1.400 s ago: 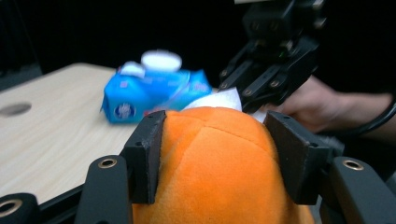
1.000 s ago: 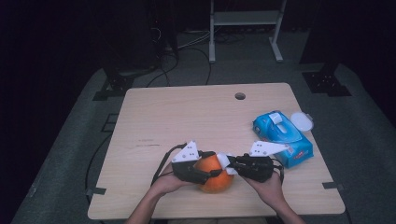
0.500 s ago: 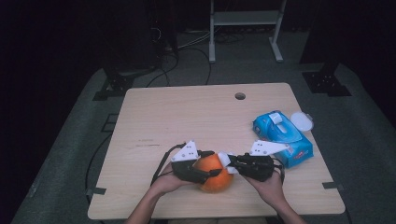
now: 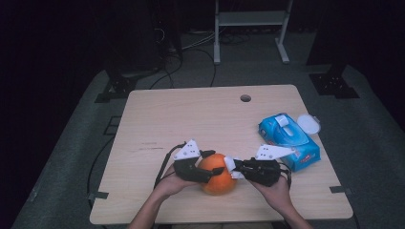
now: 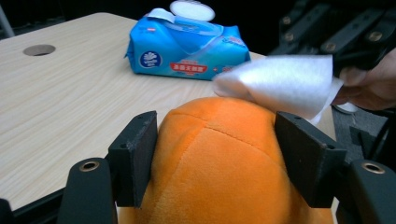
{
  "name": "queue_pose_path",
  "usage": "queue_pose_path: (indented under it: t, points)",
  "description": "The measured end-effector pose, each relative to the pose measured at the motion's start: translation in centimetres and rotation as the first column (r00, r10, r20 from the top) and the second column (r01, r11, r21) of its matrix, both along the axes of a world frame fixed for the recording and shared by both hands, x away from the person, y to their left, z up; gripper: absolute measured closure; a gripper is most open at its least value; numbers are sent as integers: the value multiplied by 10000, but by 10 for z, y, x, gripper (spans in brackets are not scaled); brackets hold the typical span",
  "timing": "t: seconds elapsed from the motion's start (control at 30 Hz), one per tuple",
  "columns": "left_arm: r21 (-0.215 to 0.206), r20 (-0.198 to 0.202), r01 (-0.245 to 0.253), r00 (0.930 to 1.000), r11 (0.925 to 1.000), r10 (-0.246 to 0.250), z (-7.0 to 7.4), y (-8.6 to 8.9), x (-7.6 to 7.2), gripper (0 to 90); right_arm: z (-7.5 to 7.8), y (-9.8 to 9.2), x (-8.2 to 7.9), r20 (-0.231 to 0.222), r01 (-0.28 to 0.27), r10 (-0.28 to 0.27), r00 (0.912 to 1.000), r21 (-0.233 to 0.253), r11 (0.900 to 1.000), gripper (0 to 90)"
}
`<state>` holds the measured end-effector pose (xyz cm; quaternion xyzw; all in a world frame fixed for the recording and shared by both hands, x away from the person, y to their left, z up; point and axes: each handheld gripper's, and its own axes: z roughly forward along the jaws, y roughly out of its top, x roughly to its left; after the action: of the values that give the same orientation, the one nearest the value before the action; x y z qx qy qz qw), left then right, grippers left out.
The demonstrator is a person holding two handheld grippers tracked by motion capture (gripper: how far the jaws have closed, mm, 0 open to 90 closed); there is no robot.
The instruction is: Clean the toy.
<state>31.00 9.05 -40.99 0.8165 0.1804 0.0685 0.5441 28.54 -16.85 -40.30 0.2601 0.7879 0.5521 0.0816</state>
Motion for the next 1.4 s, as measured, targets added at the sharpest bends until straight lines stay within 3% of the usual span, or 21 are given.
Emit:
queue_pose_path:
  t: [0.1, 0.13, 0.23, 0.37, 0.47, 0.5, 0.53, 0.63, 0.77, 0.9, 0.97, 1.03, 1.1, 1.17, 1.2, 1.27, 1.33, 1.4]
  points:
    - [38, -2, 288, 9996, 9996, -288, 2, 0, -1, 250, -6, 0, 3, -273, -102, 104, 9996, 79, 9999, 840]
    - [16, -78, 713, 9974, 9975, -713, 2, 3, 0, 228, -8, -1, 4, -316, -96, 100, 9995, 121, 9999, 840]
    - [-143, -110, 1349, 9908, 9908, -1350, 1, 11, 3, 178, -8, -1, 1, -277, -158, 159, 9995, 28, 9999, 840]
    - [-360, -521, 1509, 9869, 9879, -1526, -7, 24, 12, 117, -9, -4, -1, -225, -141, 140, 9996, -79, 9999, 840]
    - [-698, -1041, 1806, 9768, 9811, -1872, -19, 30, 20, 100, -10, -7, 0, -349, -107, 104, 9993, -78, 9999, 840]
    - [-698, -1041, 1806, 9768, 9811, -1872, -19, 30, 20, 93, -10, -7, 0, -349, -107, 104, 9993, -78, 9999, 840]
    - [-977, -1287, 1967, 9696, 9756, -2083, -27, 33, 23, 90, -11, -8, 1, -427, -95, 91, 9990, -71, 9999, 839]
    - [-1270, -1322, 2191, 9628, 9674, -2355, -34, 29, 21, 90, -12, -8, 2, -475, -84, 82, 9988, -38, 10000, 839]
    - [-951, -920, 2215, 9688, 9705, -2301, -32, 22, 17, 133, -13, -11, 5, -700, 17, -6, 9975, 167, 9999, 840]
    - [-966, -609, 1630, 9837, 9819, -1693, -20, 17, 12, 267, -8, -15, 8, -542, 224, -207, 9983, 309, 9993, 840]
    - [-1101, -216, 1136, 9929, 9874, -1167, -13, 12, 9, 296, -1, -20, 9, -360, 421, -403, 9985, 505, 9978, 840]
    - [-1146, 77, 348, 9994, 9928, -341, -6, 2, 4, 295, 6, -26, 12, -109, 685, -679, 9976, 741, 9949, 839]
    - [-396, 655, -554, 9962, 9977, 579, -5, -14, -4, 289, 9, -32, 16, -1, 1019, -1022, 9948, 789, 9917, 839]
    - [175, 631, -601, 9963, 9980, 589, -10, -26, -8, 248, 3, -36, 21, -182, 1218, -1210, 9925, 602, 9907, 840]
    - [488, 459, -321, 9985, 9983, 299, -14, -29, -9, 228, -2, -37, 24, -358, 1219, -1203, 9921, 491, 9913, 840]
    - [176, 368, 23, 9993, 9998, -29, -19, -27, -9, 209, -13, -39, 28, -702, 1141, -1110, 9913, 425, 9926, 840]
    - [-104, 209, -18, 9998, 9999, 21, -17, -22, -5, 223, -14, -41, 29, -841, 1105, -1055, 9909, 568, 9923, 840]
    - [-99, 284, -78, 9996, 9999, 80, -17, -19, -4, 268, -11, -40, 27, -666, 1076, -1045, 9923, 452, 9932, 839]
